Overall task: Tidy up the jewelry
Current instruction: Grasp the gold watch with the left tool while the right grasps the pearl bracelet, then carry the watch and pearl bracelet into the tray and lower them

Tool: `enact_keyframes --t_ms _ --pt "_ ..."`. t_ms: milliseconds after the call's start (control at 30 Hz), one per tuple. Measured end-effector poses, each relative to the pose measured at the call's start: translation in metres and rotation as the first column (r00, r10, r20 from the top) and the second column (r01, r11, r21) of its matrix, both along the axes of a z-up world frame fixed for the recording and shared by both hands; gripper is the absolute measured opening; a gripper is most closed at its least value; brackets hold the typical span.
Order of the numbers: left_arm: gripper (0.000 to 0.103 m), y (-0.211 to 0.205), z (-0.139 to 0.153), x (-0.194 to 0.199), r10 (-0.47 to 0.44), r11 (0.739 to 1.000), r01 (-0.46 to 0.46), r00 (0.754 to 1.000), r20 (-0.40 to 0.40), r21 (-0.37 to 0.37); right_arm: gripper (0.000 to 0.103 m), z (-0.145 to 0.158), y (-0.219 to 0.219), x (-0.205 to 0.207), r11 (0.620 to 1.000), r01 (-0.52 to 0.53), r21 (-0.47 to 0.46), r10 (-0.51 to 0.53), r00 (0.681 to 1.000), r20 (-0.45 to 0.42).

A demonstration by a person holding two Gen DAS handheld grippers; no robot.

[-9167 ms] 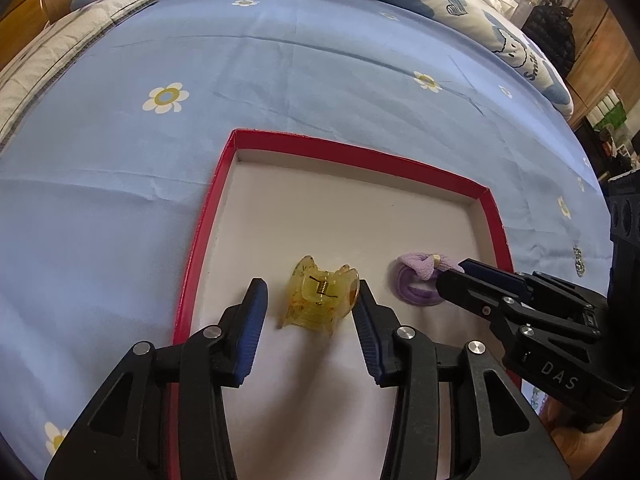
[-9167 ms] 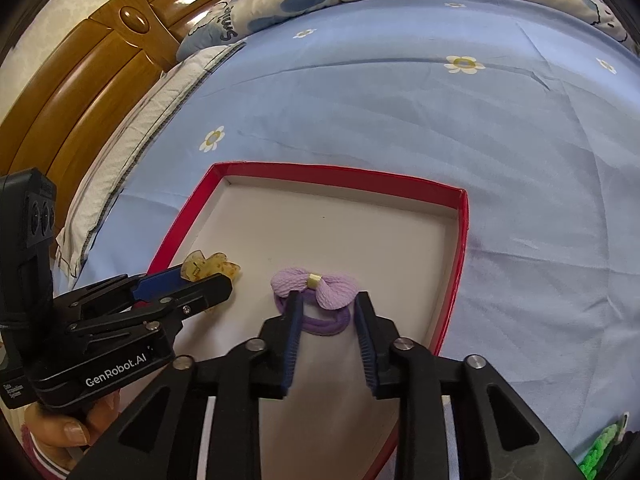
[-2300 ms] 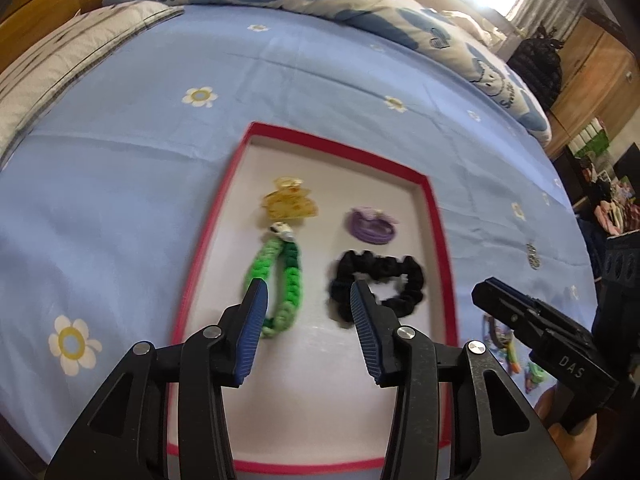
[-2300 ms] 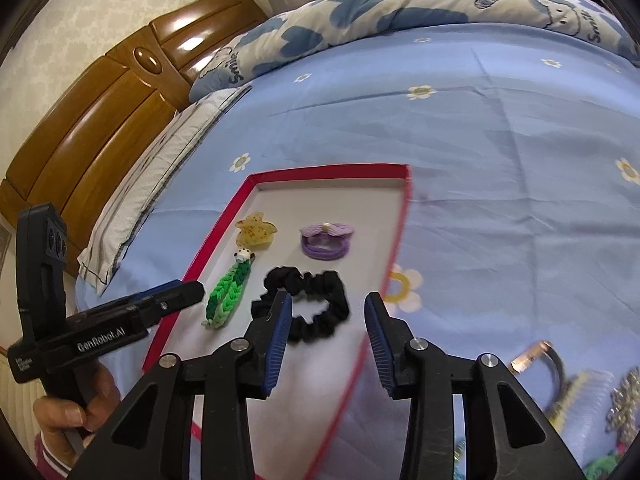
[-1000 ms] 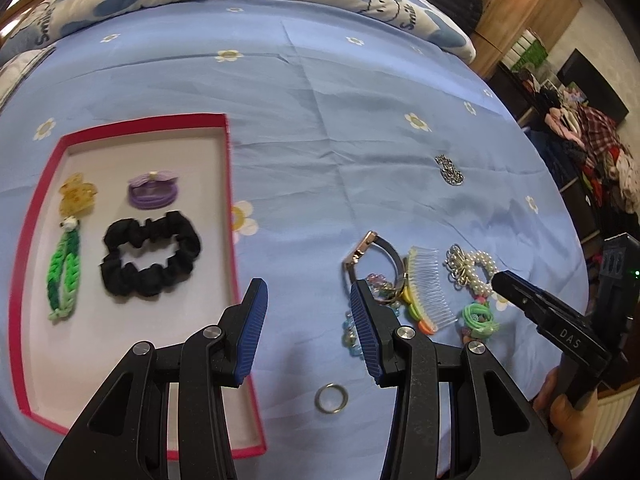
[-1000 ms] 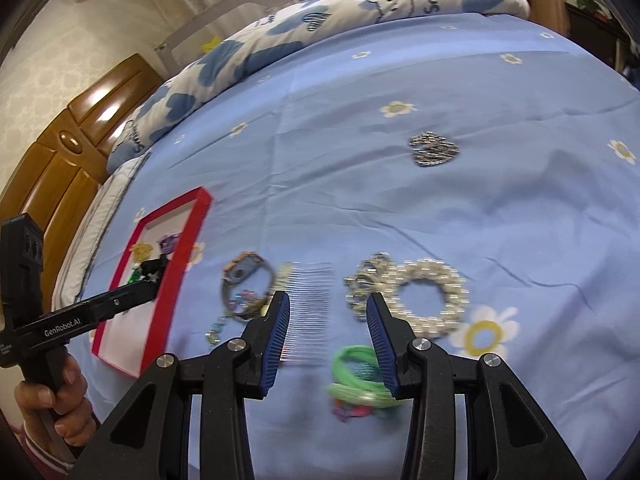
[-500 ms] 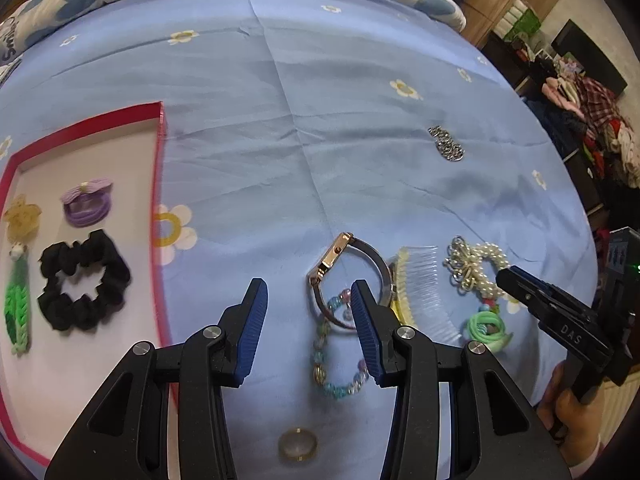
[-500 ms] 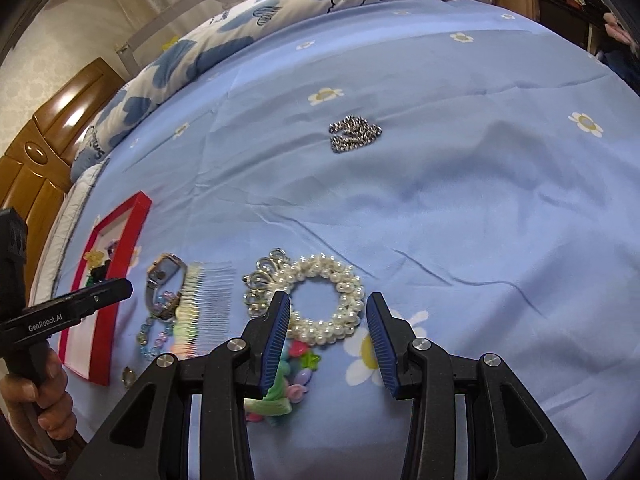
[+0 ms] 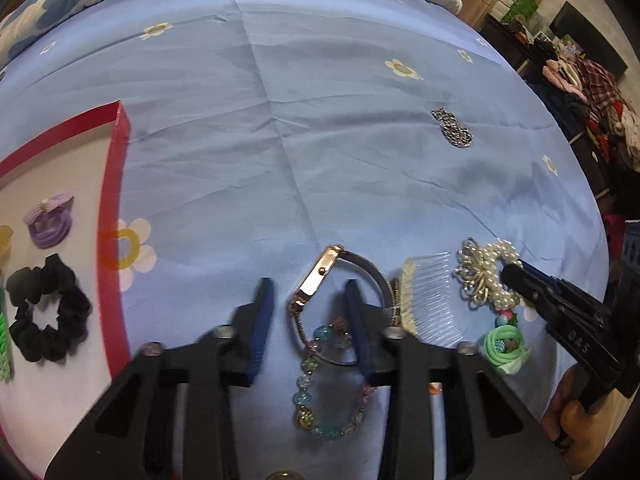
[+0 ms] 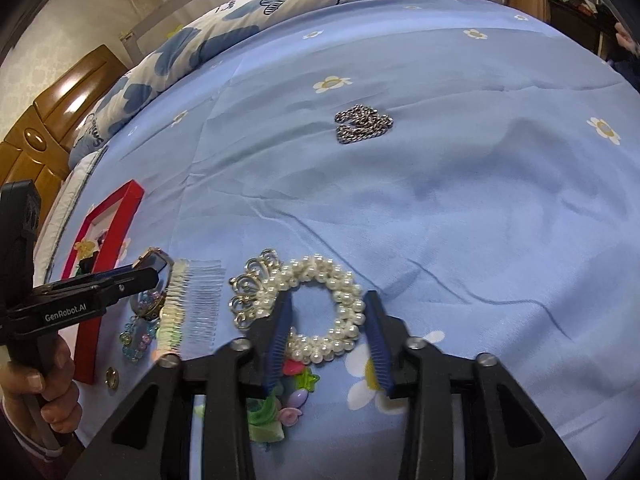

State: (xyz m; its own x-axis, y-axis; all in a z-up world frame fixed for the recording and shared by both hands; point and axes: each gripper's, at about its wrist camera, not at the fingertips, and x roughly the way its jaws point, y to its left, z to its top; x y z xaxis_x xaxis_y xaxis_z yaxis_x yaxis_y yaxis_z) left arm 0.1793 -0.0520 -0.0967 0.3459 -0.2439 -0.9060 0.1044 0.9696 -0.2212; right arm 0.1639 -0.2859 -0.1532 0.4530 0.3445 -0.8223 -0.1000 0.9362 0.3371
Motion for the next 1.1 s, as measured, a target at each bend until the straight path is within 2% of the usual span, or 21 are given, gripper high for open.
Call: enact_keyframes --t_ms 33,100,200,467,767,1100 --pt "0.017 -0.002 0.000 0.001 -0.005 1.000 0.005 1.000 0.000 0.007 0.014 0.000 0.000 0.000 1.000 0.007 -0.003 -0.007 1.000 0.001" --pt "0.012 -0.003 0.001 0.001 -0.010 1.000 0.010 1.000 0.010 0.018 0.014 -0.001 -0.002 0.000 1.000 0.013 0.006 -0.013 1.000 0.000" --pt "0.012 -0.001 0.004 -0.001 -0.012 1.000 0.012 1.000 0.019 0.015 0.011 0.002 -0.003 -0.001 1.000 0.015 0.019 -0.015 1.000 0.012" --pt "0.011 0.013 0.027 -0.013 0.010 1.000 -0.009 0.998 0.070 -0.008 0.011 0.025 0.004 -0.004 0.999 0.000 0.053 -0.004 0.998 0.065" --pt "0.011 0.038 0.053 -0.035 0.057 0.998 -0.053 0.991 0.118 -0.034 0.011 0.065 0.024 -0.009 0.995 -0.047 0.093 0.032 0.987 0.157" --pt "0.011 0.074 0.064 -0.057 0.135 0.990 -0.129 0.981 0.137 -0.048 0.011 0.088 0.055 -0.014 0.986 -0.118 0.114 0.093 0.975 0.201"
